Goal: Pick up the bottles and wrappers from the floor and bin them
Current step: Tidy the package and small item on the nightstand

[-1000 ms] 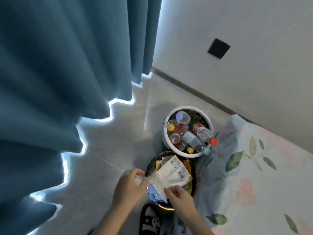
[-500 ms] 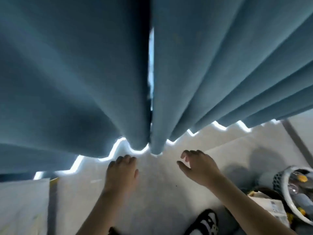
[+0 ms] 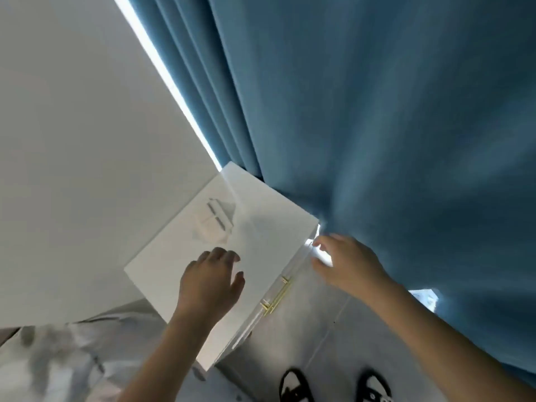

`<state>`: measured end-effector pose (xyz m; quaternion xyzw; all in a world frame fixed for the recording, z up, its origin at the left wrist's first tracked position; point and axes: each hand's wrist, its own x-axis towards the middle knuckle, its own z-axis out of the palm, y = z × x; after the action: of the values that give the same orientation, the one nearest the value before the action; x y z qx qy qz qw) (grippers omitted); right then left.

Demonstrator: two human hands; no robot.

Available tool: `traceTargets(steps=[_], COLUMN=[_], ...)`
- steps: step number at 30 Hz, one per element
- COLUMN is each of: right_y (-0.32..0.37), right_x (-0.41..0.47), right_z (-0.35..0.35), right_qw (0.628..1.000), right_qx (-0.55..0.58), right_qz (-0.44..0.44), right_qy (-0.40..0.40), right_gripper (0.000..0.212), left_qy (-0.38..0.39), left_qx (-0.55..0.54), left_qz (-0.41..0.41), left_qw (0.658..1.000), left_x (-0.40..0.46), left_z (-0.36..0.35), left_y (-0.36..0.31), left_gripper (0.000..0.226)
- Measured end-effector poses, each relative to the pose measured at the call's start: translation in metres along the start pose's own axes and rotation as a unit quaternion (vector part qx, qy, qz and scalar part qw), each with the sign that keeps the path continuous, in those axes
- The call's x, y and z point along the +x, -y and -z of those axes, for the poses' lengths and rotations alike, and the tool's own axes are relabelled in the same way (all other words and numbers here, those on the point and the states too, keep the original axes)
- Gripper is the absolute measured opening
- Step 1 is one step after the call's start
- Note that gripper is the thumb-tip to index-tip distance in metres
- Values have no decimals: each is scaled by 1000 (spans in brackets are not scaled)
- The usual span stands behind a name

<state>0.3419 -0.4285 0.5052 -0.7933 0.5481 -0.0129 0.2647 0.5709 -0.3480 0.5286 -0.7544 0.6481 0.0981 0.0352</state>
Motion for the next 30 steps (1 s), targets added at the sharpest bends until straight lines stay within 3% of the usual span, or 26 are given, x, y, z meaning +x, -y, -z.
traceTargets(steps=[3, 5, 9, 13, 18, 23, 26, 28, 30], right_y=[58, 85, 121, 150, 176, 184, 176, 171, 169], right_x=[55, 91, 175, 245, 282, 287, 276, 264, 247], right_z=[-5, -20, -73, -124, -169, -179, -168, -155, -143], right_qw=[996, 993, 983, 990, 983, 979, 989, 994, 993], right_qx=[23, 52, 155, 37, -108, -114, -82, -23, 29], right_qz=[83, 105, 19, 8, 2, 11, 60, 75, 66], right_qy=[-12, 10, 97, 136, 150, 167, 104, 81, 90], right_gripper=[34, 35, 58, 89, 110, 97, 77, 70, 71], left_qy=[-59, -44, 39, 70, 69, 43, 4, -28, -29], left_qx=[-66, -117, -253, -284, -283, -325, -385, -445, -543], left_qz=[87, 159, 276, 327, 374, 400, 410, 411, 403], left_qw=[992, 979, 926, 899, 880, 856, 827, 795, 736], left_x=[12, 22, 45, 52, 48, 53, 63, 69, 73], left_z=[2, -9, -55, -95, -120, -121, -112, -102, -91], left_y=[45, 65, 92, 106, 123, 134, 135, 132, 128], left_gripper=[35, 34, 36, 38, 38, 40, 49, 61, 66])
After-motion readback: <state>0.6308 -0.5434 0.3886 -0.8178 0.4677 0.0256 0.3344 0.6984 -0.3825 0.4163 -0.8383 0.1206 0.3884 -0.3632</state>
